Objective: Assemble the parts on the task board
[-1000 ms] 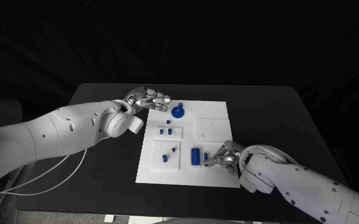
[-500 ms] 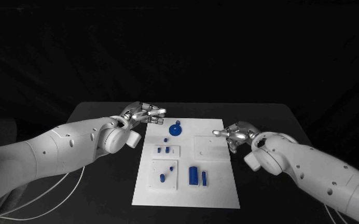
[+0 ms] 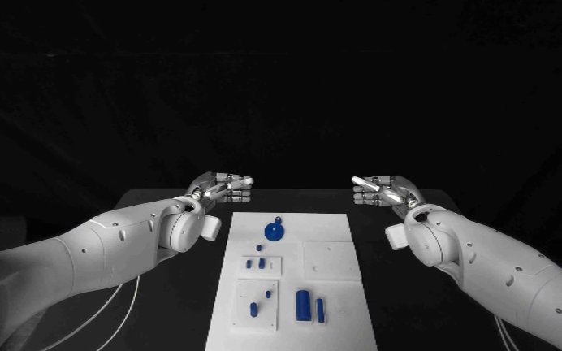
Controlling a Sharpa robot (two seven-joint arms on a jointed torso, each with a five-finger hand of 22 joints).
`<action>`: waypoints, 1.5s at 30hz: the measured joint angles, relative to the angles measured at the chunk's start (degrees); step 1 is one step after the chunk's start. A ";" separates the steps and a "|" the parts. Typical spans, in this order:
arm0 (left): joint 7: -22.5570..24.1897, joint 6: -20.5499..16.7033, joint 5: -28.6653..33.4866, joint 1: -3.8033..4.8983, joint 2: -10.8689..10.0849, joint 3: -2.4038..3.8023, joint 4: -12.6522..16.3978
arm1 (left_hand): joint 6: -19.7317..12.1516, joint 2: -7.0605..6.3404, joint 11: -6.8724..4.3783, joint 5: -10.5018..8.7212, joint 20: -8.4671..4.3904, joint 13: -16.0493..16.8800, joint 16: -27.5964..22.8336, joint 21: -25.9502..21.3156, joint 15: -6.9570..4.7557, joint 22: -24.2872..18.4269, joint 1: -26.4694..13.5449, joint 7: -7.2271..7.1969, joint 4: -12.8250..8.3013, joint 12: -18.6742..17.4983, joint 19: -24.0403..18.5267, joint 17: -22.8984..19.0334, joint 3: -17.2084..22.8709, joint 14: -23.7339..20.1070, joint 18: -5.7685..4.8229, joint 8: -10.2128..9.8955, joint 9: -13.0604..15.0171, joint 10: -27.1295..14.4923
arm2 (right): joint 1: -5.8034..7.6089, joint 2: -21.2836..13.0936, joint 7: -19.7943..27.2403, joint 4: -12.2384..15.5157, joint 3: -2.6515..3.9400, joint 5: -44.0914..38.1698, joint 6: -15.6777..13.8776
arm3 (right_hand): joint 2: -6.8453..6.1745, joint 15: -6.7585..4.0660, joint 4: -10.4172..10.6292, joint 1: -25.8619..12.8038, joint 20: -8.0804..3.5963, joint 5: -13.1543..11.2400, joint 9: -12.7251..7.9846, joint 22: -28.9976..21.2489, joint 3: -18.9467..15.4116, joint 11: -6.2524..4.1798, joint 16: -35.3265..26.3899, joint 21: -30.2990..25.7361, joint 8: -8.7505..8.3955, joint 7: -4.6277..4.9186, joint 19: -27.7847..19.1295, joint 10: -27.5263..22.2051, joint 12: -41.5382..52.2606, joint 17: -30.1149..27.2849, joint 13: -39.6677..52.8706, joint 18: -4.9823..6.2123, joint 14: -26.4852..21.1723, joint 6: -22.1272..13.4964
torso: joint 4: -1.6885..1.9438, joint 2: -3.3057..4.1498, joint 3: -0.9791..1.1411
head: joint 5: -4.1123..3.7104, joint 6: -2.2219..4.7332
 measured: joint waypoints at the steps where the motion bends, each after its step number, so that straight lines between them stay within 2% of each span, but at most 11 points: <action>1: 0.15 -0.26 0.40 0.00 0.25 0.01 -0.33 | 0.00 0.00 0.00 0.00 0.20 0.00 0.00 0.00 0.20 -0.23 0.00 0.00 -0.16 0.00 -0.20 0.00 0.16 -0.20 0.55 0.00 0.00 0.00 | 0.03 0.19 0.82 -0.52 0.08 1.10 0.14 | 0.06 -0.01 -0.16 0.06 0.62 0.00 -0.08 -3.42 -0.16 -0.03 -0.05 0.12 -0.19 -0.08 0.52 -0.17 -0.11 -0.53 -0.25 0.79 -0.01 -1.20 | -0.01 -0.07 0.05 | 0.01 0.21; 4: 0.42 -0.72 1.01 -0.02 0.57 0.05 -0.68 | -0.53 0.03 -0.28 0.00 0.28 -0.05 -0.13 -0.07 -0.01 -0.48 -0.44 -0.21 -0.14 -0.07 -0.57 -0.11 0.21 -0.82 0.90 0.00 -0.05 -0.79 | 0.05 0.41 2.18 -1.35 0.18 2.90 0.40 | 0.18 -0.33 -0.17 -0.19 1.49 0.07 -0.22 -9.93 -0.12 0.01 -0.13 0.46 -0.34 -0.07 -0.06 -0.84 -0.33 -1.07 -0.49 1.65 -0.64 -3.46 | 0.02 -0.26 0.26 | 0.11 0.66; 5: 0.42 -0.73 1.01 -0.01 0.55 0.05 -0.68 | -2.30 -0.11 -0.83 -0.18 -0.43 -0.37 -0.62 -0.54 -0.67 -0.91 -2.67 -0.82 0.11 -0.50 -2.29 -0.49 0.86 -2.64 0.89 -0.24 -0.34 -2.67 | 0.04 0.39 2.18 -1.33 0.16 2.93 0.38 | -0.03 -0.99 0.05 -1.92 0.72 -0.02 -0.55 -10.73 0.60 -0.57 -0.54 0.33 -0.70 -0.63 -5.04 -3.41 -0.73 -1.42 -0.80 1.59 -2.34 -8.31 | 0.02 -0.27 0.26 | 0.12 0.68; 7: 0.34 -0.76 1.00 -0.07 0.40 0.10 -0.49 | -12.52 -0.59 -2.51 -1.31 -2.48 -1.18 -1.49 -1.61 -2.41 -1.93 -8.58 -2.35 1.17 -1.37 -12.31 -1.33 2.13 -10.81 -0.29 -1.14 -1.20 -7.94 | 0.07 0.22 2.10 -1.01 -0.09 2.93 0.23 | -1.19 -2.74 0.89 -7.45 -1.93 -0.92 -1.35 -12.01 2.44 -2.43 -1.46 -0.70 -1.62 -2.13 -18.41 -16.83 -1.64 -2.23 -1.58 -0.55 -8.98 -21.23 | 0.05 -0.29 0.24 | 0.07 0.64; 10: 0.29 -1.05 0.97 -0.37 0.11 0.41 0.41 | -27.20 -1.13 -4.01 -2.29 -4.40 -1.89 -2.24 -2.49 -4.02 -2.84 -15.16 -3.73 2.01 -2.09 -26.87 -2.10 3.43 -26.03 -0.96 -1.95 -1.96 -23.04 | 0.16 -0.20 2.05 -0.03 -0.80 3.10 -0.12 | -2.27 -4.47 1.68 -13.35 -4.37 -1.81 -2.07 -12.90 3.96 -4.06 -2.25 -1.65 -2.35 -3.79 -30.02 -29.97 -2.37 -2.98 -2.30 -2.65 -24.00 -32.54 | 0.19 -0.48 0.21 | -0.24 0.44; 13: 0.29 -1.97 0.95 -1.00 -0.35 1.07 2.82 | -39.83 -1.55 -5.18 -3.07 -5.94 -2.47 -2.63 -3.12 -5.33 -3.59 -25.47 -4.88 2.72 -2.48 -39.38 -2.71 4.44 -39.59 -2.28 -2.39 -2.59 -38.49 | 0.47 -1.20 2.16 2.33 -2.33 3.88 -1.03 | -3.16 -5.79 2.33 -31.28 -6.38 -2.45 -2.65 -13.57 5.22 -5.42 -2.67 -2.38 -2.75 -5.08 -39.67 -41.15 -2.76 -3.54 -2.85 -4.28 -38.52 -41.88 | 0.58 -1.14 0.15 | -0.96 0.05; 18: 0.77 -5.54 0.93 -2.41 -1.67 2.89 8.96 | -50.92 -1.97 -6.22 -3.46 -7.27 -2.95 -3.07 -3.63 -6.47 -4.21 -53.49 -5.87 3.42 -2.85 -50.35 -3.24 5.14 -51.55 -2.78 -2.87 -3.12 -52.39 | 1.72 -3.55 3.50 8.82 -6.06 6.95 -4.36 | -3.96 -6.94 2.88 -52.71 -8.13 -2.90 -3.17 -14.19 6.06 -6.63 -3.09 -2.80 -3.29 -6.18 -48.02 -50.88 -3.21 -4.09 -3.36 -5.21 -51.41 -50.02 | 1.92 -3.24 0.02 | -2.97 -1.06; 27: 3.38 -18.89 0.90 -6.27 -4.89 7.17 24.86 | -57.11 -2.18 -6.77 -3.73 -8.14 -3.17 -3.33 -3.99 -7.09 -4.53 -70.73 -6.43 3.66 -3.12 -56.42 -3.50 5.68 -58.26 -3.14 -3.11 -3.37 -60.22 | 4.44 -9.73 10.03 25.44 -15.26 18.51 -16.41 | -4.43 -7.59 3.12 -65.14 -9.04 -3.16 -3.41 -14.46 6.61 -7.37 -3.37 -3.14 -3.50 -6.83 -52.54 -56.27 -3.48 -4.31 -3.57 -6.06 -58.73 -54.45 | 3.47 -5.72 -0.13 | -4.83 -2.02; 31: 4.62 -24.55 0.88 -7.36 -5.82 8.33 29.41 | -57.88 -2.19 -6.87 -3.94 -8.24 -3.23 -3.33 -3.99 -7.16 -4.59 -73.15 -6.60 3.66 -3.12 -57.12 -3.50 5.67 -58.94 -3.16 -3.11 -3.39 -61.16 | 5.18 -11.56 12.91 30.38 -17.88 23.61 -21.75 | -4.53 -7.72 3.28 -68.26 -9.34 -3.16 -3.46 -14.53 6.77 -7.48 -3.60 -3.36 -3.50 -6.89 -53.87 -57.61 -3.48 -4.37 -3.65 -6.05 -60.47 -55.61 | 3.63 -5.96 -0.14 | -4.92 -2.05; 37: 6.11 -30.58 0.88 -8.13 -6.50 9.11 32.64 | -58.70 -2.26 -6.96 -3.95 -8.23 -3.27 -3.33 -3.99 -7.27 -4.64 -75.44 -6.60 3.66 -3.34 -58.14 -3.58 5.67 -60.07 -3.14 -3.11 -3.45 -62.24 | 5.76 -12.96 16.06 34.14 -19.70 29.23 -27.64 | -4.54 -7.77 3.28 -68.49 -9.34 -3.36 -3.50 -14.58 6.77 -7.48 -3.60 -3.36 -3.50 -6.99 -53.86 -57.78 -3.48 -4.41 -3.68 -6.05 -60.58 -55.71 | 3.70 -6.09 -0.15 | -4.93 -2.07; 45: 7.00 -33.44 0.88 -8.16 -6.56 9.13 32.83 | -58.70 -2.25 -6.96 -3.94 -8.23 -3.27 -3.33 -3.99 -7.27 -4.65 -75.43 -6.60 3.66 -3.34 -58.14 -3.58 5.67 -60.07 -3.14 -3.11 -3.45 -62.23 | 5.84 -13.06 17.79 34.47 -19.77 32.01 -30.55 | -4.54 -7.77 3.28 -68.49 -9.34 -3.36 -3.50 -14.57 6.77 -7.48 -3.60 -3.36 -3.50 -6.98 -53.86 -57.78 -3.48 -4.41 -3.67 -6.05 -60.58 -55.71 | 3.72 -6.12 -0.15 | -4.94 -2.07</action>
